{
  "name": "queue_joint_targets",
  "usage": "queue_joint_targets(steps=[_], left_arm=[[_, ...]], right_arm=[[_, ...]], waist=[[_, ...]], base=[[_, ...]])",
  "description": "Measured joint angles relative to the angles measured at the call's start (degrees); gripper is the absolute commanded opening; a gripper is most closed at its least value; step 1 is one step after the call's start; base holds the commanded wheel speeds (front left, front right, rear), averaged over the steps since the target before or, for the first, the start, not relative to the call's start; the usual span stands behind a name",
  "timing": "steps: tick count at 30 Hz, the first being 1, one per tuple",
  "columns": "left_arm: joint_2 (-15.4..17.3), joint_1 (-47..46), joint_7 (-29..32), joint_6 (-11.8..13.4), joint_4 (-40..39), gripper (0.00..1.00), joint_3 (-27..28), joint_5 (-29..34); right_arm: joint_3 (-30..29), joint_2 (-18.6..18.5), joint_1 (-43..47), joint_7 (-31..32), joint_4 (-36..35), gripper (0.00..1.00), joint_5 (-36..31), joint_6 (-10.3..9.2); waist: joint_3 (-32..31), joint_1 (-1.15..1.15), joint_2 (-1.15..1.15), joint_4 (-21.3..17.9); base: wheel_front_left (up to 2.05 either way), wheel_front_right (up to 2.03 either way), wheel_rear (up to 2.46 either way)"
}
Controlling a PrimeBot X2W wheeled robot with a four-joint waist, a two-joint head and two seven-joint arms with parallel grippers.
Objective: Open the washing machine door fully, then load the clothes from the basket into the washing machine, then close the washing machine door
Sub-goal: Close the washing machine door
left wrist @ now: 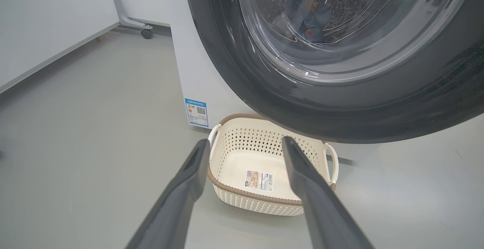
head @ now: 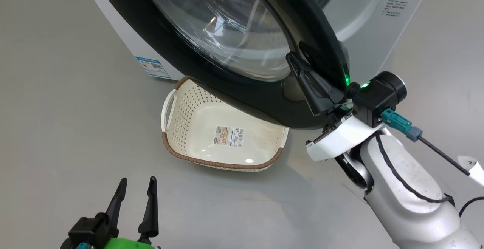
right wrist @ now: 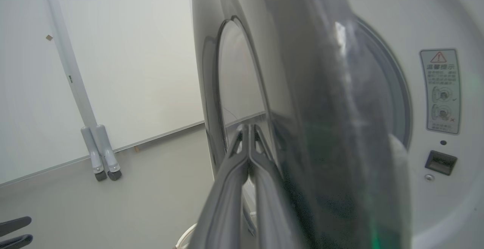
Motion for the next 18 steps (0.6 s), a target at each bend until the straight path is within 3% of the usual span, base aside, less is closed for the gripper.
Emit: queue_joint_targets(steps=[18], left_arm=[[-0.3, -5.6, 0.0, -1.0, -0.3, 1.00, -6.4, 0.0]], right_arm=[[-3.4, -7.8, -13.5, 0.0, 4.6, 0.00, -1.8, 0.01]], waist=[[7.5, 0.00, 0.00, 1.5]], base=[[0.00, 0.00, 0.00]])
